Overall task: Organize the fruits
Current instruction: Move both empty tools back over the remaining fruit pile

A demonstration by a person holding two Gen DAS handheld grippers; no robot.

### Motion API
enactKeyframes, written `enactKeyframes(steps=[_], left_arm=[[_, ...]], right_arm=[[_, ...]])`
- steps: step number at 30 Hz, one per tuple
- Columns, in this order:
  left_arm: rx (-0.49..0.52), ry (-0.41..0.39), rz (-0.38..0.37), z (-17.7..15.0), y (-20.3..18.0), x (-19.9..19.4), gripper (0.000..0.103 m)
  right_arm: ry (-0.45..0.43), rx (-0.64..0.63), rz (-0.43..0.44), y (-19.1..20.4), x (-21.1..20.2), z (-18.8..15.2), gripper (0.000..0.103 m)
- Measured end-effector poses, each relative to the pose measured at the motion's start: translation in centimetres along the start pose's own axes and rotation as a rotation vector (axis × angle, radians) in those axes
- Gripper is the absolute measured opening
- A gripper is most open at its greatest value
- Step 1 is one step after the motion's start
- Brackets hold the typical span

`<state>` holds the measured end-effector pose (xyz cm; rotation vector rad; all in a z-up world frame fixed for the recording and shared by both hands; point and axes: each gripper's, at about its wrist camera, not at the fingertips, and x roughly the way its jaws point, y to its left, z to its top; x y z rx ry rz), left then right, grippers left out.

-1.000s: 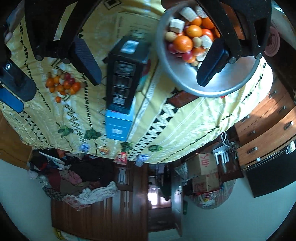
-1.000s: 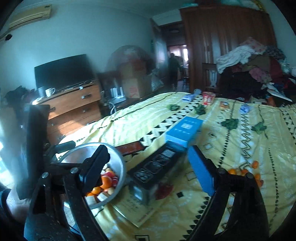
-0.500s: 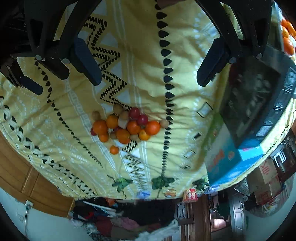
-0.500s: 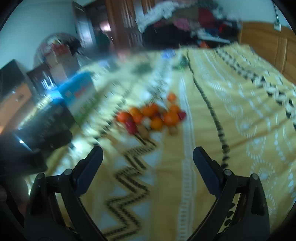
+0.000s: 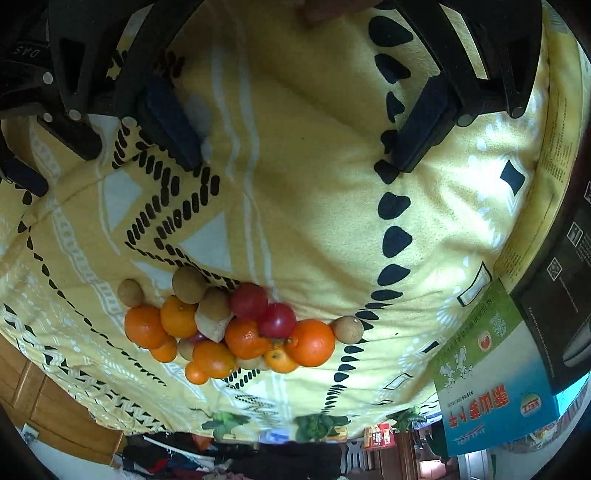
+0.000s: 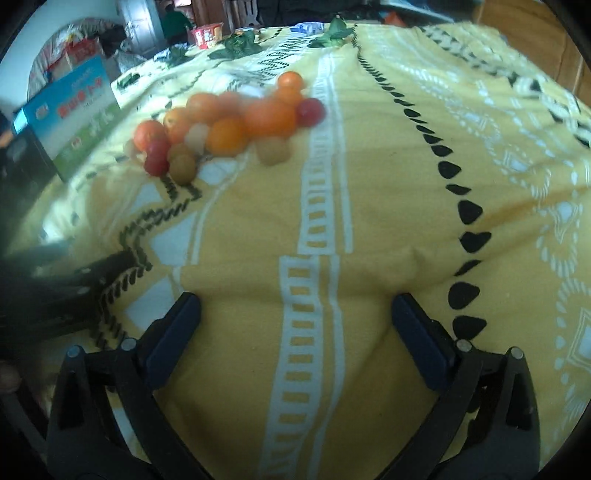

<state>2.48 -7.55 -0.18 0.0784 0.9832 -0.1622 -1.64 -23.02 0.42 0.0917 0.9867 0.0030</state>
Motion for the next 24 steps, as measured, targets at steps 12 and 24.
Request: enactKeyframes(steps=[12,24], left_arm=[[-0.009,-0.017,-0.016,0.11,0.47,0.48,0.103],[-0.003,-0.02,-0.012,0.09,0.4,0.54,0.103]], right_arm=[[-0.012,-0.007,-0.008,0.2,1.12,0.4,0.103],[-0.012,-0.009,-0.011,0.39,1.12,0.46,0.103]])
